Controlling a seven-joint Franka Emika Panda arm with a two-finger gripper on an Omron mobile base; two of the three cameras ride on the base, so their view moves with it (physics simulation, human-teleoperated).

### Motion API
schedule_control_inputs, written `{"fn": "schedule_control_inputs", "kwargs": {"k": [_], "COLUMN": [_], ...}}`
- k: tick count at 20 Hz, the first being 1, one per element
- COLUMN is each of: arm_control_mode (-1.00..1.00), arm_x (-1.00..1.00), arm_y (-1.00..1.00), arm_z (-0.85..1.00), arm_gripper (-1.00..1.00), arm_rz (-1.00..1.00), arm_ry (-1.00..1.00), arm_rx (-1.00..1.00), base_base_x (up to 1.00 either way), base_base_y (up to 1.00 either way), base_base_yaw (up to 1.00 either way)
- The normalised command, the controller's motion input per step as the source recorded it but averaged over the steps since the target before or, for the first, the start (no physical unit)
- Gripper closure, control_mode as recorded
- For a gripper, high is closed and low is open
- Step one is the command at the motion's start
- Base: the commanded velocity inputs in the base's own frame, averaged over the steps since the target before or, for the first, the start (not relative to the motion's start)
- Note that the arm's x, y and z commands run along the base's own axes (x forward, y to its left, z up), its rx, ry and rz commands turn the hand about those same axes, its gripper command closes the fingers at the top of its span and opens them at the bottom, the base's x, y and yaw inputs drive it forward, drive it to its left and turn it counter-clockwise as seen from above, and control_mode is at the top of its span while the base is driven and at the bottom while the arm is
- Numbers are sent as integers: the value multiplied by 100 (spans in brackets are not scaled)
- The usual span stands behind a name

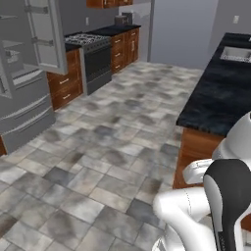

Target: Gather the cucumber and broccoli from the fridge and place them on a tray on the dining counter. Then gather the chicken drumstick and fish from the fridge and place them on the other tray.

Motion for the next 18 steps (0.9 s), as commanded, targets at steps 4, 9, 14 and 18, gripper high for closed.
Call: {"fn": "schedule_control_inputs", "kwargs": {"k": [4, 9, 14, 18], "arm_control_mode": [100, 100, 100, 100], "arm_x": [0, 0, 0, 0], "arm_y": [0, 0, 0, 0], "arm_z": [0, 0, 0, 0], "arm_gripper": [-100, -100, -100, -100], "arm_rz": [0, 0, 0, 0], "arm_ry": [0, 0, 0, 0], "arm_rx": [0, 0, 0, 0], "base_base_x": [100, 100, 100, 100], "base_base_y": [70, 52, 13, 0], "base_base_yaw": [-15, -11, -1, 2]}}
